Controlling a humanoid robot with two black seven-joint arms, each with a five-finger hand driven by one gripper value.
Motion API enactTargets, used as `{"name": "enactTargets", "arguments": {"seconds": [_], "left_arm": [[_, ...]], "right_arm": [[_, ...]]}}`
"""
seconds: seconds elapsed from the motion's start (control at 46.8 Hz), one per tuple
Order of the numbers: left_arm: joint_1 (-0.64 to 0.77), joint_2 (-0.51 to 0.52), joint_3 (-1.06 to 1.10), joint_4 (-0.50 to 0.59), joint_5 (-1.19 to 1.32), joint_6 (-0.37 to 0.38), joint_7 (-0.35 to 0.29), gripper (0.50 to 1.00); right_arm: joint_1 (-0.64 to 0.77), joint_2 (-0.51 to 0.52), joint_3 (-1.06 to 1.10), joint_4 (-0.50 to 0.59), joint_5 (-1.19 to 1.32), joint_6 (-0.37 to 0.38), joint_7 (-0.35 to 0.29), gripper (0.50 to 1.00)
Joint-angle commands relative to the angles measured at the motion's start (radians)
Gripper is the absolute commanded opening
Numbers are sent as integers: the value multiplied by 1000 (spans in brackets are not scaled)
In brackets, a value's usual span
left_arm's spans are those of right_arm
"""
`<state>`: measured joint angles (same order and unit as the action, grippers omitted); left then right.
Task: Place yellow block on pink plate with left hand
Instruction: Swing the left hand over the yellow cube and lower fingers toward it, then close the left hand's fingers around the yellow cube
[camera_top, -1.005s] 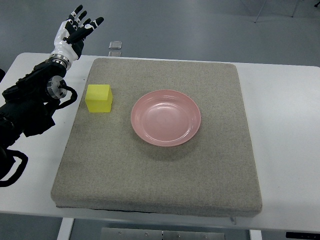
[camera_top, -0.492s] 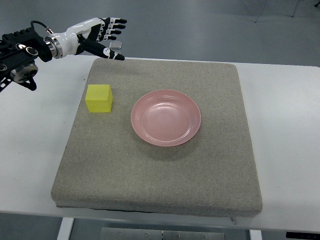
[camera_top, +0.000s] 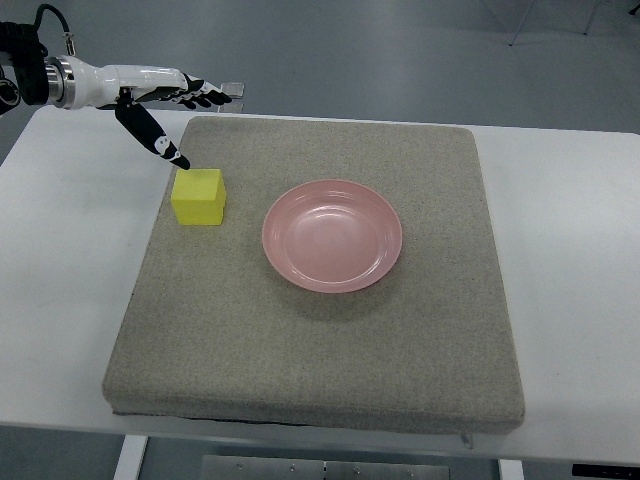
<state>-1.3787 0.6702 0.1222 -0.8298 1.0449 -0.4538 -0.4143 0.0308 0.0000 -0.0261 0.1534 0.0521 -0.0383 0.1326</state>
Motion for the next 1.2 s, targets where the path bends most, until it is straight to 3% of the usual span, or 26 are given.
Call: {"name": "enactTargets", "arguments": {"seconds": [0.0, 0.385, 0.877, 1.176], "left_arm": [[9, 5, -3, -6, 95, 4, -5, 919], [20, -58, 1, -6, 181, 33, -5, 924], [52, -60, 1, -5, 262, 35, -5, 924], [60, -61, -9, -5, 257, 43, -5, 951]], "right_arm": [[0, 0, 0, 0, 0, 0, -1, 924], [0, 0, 0, 0, 0, 0, -1, 924], [0, 0, 0, 0, 0, 0, -1, 924], [0, 0, 0, 0, 0, 0, -1, 924]]}}
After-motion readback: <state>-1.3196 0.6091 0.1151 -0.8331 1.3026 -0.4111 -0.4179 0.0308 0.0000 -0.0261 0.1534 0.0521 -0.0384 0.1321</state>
